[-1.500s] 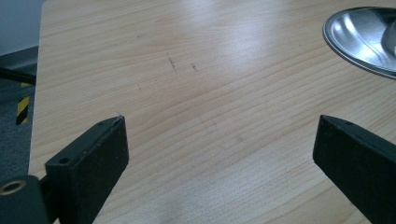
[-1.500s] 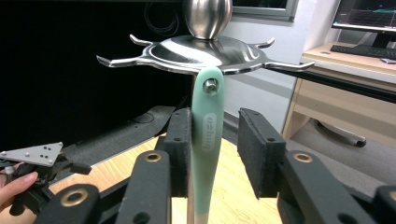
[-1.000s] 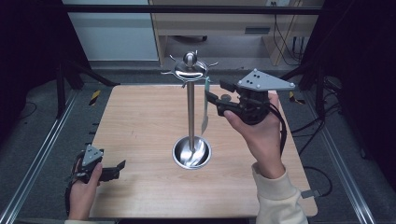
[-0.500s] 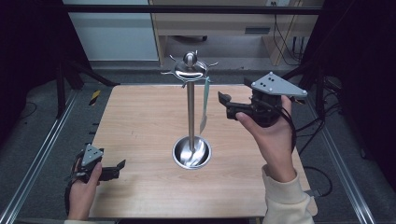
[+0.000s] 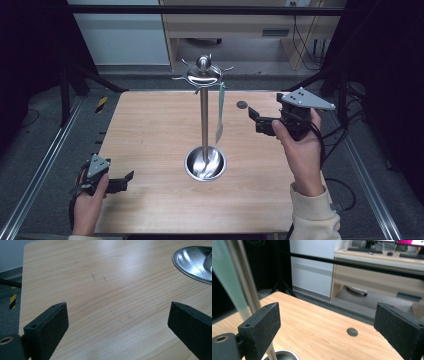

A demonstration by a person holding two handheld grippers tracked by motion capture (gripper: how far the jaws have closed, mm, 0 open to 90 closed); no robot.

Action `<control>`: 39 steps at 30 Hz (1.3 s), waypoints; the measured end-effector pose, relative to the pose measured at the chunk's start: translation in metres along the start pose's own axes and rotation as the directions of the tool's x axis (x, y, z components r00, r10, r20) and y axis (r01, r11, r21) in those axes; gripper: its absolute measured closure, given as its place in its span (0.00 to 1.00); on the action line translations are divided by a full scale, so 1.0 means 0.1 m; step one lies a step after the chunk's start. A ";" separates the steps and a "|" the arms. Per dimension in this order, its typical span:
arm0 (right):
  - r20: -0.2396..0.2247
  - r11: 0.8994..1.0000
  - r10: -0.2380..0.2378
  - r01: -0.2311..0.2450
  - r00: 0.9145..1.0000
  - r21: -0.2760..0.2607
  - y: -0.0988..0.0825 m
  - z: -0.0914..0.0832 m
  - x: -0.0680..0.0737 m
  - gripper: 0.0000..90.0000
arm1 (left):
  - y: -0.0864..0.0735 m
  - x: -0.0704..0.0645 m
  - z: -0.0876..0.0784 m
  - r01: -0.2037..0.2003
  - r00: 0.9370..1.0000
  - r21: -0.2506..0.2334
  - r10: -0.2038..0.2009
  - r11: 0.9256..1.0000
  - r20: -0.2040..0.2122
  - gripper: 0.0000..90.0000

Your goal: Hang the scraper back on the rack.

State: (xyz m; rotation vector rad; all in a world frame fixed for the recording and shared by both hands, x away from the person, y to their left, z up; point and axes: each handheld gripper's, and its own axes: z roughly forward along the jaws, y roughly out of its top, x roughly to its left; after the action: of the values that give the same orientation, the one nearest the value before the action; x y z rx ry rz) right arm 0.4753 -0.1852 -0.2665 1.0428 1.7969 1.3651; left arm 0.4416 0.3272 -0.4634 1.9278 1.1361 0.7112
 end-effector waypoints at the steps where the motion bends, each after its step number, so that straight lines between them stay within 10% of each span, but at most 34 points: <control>1: 0.005 1.000 0.001 -0.001 1.000 0.005 -0.02 0.01 -0.01 0.10 | 0.00 0.00 0.00 -0.002 1.000 0.000 0.002 1.000 -0.001 0.03; 39: 0.092 0.982 0.007 -0.024 0.996 0.188 -1.04 0.31 -0.07 0.12 | 0.00 0.02 0.00 -0.002 1.000 0.001 0.002 1.000 0.000 0.03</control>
State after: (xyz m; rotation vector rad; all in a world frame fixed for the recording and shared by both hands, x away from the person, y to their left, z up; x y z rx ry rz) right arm 0.4833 -0.1927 -0.3742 1.2005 1.8811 1.1535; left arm 0.4422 0.3291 -0.4632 1.9304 1.1345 0.7121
